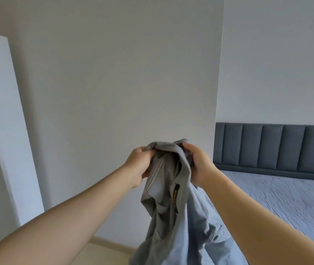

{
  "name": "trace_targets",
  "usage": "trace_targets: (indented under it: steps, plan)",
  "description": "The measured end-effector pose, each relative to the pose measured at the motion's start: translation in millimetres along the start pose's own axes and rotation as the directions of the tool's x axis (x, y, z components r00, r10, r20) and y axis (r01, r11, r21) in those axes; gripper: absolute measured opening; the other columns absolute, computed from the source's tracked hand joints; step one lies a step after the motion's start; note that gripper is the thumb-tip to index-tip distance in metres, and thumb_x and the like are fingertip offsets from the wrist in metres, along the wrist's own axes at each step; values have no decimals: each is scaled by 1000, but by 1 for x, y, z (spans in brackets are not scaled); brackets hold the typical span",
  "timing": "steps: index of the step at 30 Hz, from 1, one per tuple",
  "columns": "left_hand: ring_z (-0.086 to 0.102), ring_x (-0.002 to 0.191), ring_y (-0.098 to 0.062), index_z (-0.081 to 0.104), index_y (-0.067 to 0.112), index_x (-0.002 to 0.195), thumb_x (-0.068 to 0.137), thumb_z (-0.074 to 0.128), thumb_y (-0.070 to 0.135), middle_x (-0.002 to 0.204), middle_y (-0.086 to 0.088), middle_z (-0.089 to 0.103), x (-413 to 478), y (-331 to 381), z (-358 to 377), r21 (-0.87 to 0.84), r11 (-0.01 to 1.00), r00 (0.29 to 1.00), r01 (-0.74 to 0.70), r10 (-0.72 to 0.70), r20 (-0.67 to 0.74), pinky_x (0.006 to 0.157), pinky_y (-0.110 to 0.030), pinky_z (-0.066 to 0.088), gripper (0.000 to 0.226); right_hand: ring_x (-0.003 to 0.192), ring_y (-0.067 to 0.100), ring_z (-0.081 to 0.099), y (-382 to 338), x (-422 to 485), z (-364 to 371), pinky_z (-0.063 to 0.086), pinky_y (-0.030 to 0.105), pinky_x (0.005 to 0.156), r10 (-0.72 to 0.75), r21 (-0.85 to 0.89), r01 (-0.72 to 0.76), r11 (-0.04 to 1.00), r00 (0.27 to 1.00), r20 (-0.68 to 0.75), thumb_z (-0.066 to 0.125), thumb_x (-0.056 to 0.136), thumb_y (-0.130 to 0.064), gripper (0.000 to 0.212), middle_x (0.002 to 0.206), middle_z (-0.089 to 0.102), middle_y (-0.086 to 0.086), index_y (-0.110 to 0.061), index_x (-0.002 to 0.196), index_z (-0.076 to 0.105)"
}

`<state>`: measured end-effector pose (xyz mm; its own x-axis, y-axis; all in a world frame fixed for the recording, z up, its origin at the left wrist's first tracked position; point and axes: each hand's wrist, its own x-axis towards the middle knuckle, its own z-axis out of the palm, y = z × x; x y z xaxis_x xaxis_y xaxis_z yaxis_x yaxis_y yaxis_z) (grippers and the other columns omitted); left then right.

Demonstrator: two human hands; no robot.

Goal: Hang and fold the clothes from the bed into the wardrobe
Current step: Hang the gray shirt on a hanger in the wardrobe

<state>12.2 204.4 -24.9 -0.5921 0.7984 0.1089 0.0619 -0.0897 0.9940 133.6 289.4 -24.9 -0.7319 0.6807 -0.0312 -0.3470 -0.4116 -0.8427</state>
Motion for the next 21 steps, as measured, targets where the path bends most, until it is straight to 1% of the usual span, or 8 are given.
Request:
trace_targets:
  steps: [3, 5, 8, 10, 14, 17, 19, 21]
  plan:
    - [57, 67, -18, 58, 14, 82, 94, 46, 10, 75, -6, 61, 9, 21, 10, -266, 959, 987, 101, -130, -92, 56, -27, 51, 17, 98, 31, 58, 2, -4, 2, 51, 37, 78, 9, -97, -4, 995, 998, 57, 53, 91, -39, 49, 116, 59, 20, -2, 123, 53]
    - [55, 62, -17, 56, 13, 78, 92, 46, 7, 71, -6, 58, 11, 33, 17, -325, 935, 979, 143, -182, -95, 52, -24, 51, 19, 105, 25, 56, 6, -4, 1, 50, 31, 75, -60, -235, 80, 969, 994, 91, 62, 82, -42, 70, 123, 52, 12, -18, 141, 35]
    - [48, 43, -11, 51, 12, 68, 92, 45, 5, 49, -1, 49, 8, 47, 24, -331, 930, 977, 158, -195, -82, 38, -14, 43, 25, 100, 12, 59, 11, -10, 2, 49, 24, 76, -99, -445, 184, 876, 973, 209, 79, 65, -31, 91, 117, 54, -2, -36, 139, 27]
    - [41, 32, -9, 47, 13, 64, 92, 42, 3, 38, 1, 43, 7, 59, 25, -365, 924, 985, 112, -151, -78, 37, -11, 37, 31, 93, 14, 62, 15, -9, 1, 53, 29, 77, -173, -633, 224, 741, 975, 142, 78, 71, -16, 76, 111, 58, 0, -29, 134, 36]
    - [47, 35, -10, 49, 14, 64, 91, 43, 4, 40, 1, 49, 4, 80, 14, -366, 930, 990, 10, -61, -129, 47, -18, 42, 30, 80, 22, 60, 20, -3, -12, 51, 32, 68, -381, -862, 188, 470, 925, -6, 58, 78, -6, 31, 86, 59, 1, -17, 107, 55]
    - [50, 49, -15, 52, 14, 65, 88, 47, 5, 52, -2, 53, -1, 90, -3, -311, 949, 978, -48, -19, -208, 52, -21, 45, 25, 67, 10, 57, 34, 0, -23, 42, 21, 52, -331, -913, 141, 384, 944, 6, 59, 82, -15, 22, 83, 58, -5, -24, 100, 52]
    - [49, 55, -17, 52, 16, 67, 88, 46, 5, 61, -3, 52, -3, 90, -15, -186, 976, 959, -112, 57, -278, 55, -23, 43, 24, 68, 13, 54, 47, 7, -30, 37, 22, 50, -291, -945, 96, 313, 957, 0, 56, 86, -20, 13, 79, 53, -6, -25, 96, 50]
    - [44, 54, -15, 48, 17, 68, 88, 42, 1, 64, -3, 49, -6, 88, -28, -59, 976, 926, -210, 179, -332, 47, -16, 37, 26, 65, 18, 49, 56, 13, -32, 33, 22, 47, -267, -967, 67, 246, 964, -1, 49, 89, -20, 7, 68, 49, -5, -21, 83, 50]
